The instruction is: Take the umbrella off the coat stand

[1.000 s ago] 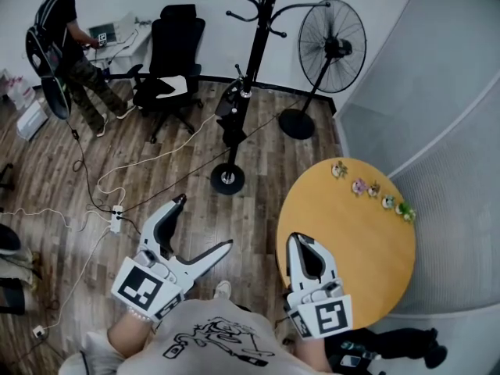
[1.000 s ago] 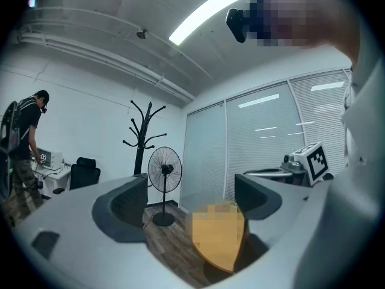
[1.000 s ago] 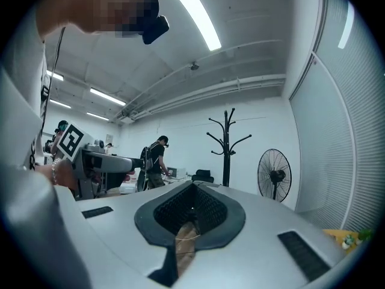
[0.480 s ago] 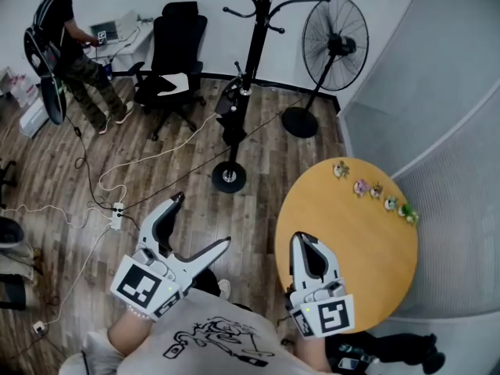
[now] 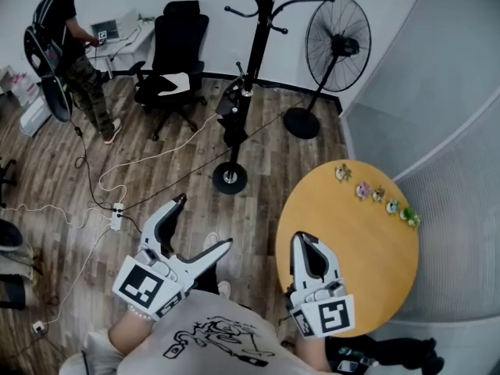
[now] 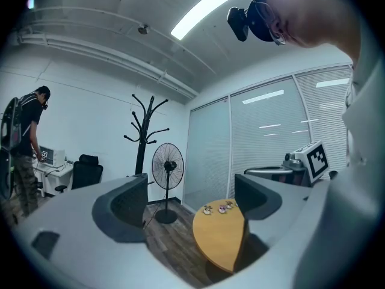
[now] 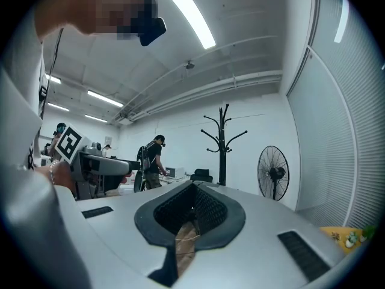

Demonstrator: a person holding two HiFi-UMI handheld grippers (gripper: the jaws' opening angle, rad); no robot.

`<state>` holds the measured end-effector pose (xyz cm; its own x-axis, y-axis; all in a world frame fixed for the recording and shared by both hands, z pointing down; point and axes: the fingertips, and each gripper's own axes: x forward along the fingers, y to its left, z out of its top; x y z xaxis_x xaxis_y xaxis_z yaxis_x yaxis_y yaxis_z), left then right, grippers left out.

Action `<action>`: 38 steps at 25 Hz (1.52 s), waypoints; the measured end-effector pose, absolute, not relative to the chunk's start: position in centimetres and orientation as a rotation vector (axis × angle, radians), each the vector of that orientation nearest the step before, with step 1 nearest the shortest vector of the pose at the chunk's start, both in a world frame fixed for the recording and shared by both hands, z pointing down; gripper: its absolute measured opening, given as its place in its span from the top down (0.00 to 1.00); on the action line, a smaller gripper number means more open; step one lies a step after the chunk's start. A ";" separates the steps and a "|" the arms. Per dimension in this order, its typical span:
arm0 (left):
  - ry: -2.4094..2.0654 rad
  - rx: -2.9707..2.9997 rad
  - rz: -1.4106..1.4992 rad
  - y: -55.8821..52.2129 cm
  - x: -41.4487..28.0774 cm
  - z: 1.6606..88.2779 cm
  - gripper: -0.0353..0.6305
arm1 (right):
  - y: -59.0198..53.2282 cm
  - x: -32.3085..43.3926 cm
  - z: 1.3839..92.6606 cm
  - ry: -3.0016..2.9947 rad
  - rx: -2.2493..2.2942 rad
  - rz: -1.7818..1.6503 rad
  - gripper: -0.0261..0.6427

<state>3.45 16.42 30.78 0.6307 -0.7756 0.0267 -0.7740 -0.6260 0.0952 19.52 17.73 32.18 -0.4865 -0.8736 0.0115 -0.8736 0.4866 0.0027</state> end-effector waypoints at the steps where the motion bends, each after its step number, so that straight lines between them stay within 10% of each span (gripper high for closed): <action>1: -1.310 2.749 -0.026 16.2 3.4 30.8 0.27 | 17.5 19.5 32.1 -2.701 1.586 0.004 0.94; 38: -1.323 2.726 -0.042 -3.0 -0.4 30.4 0.27 | -1.8 15.4 31.3 -2.695 1.541 -0.004 0.94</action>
<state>-0.39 -2.95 30.39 0.6196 -0.7846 0.0233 -0.7815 -0.6138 0.1115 15.44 -1.78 31.30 -0.5066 -0.8617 0.0304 -0.8616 0.5073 0.0205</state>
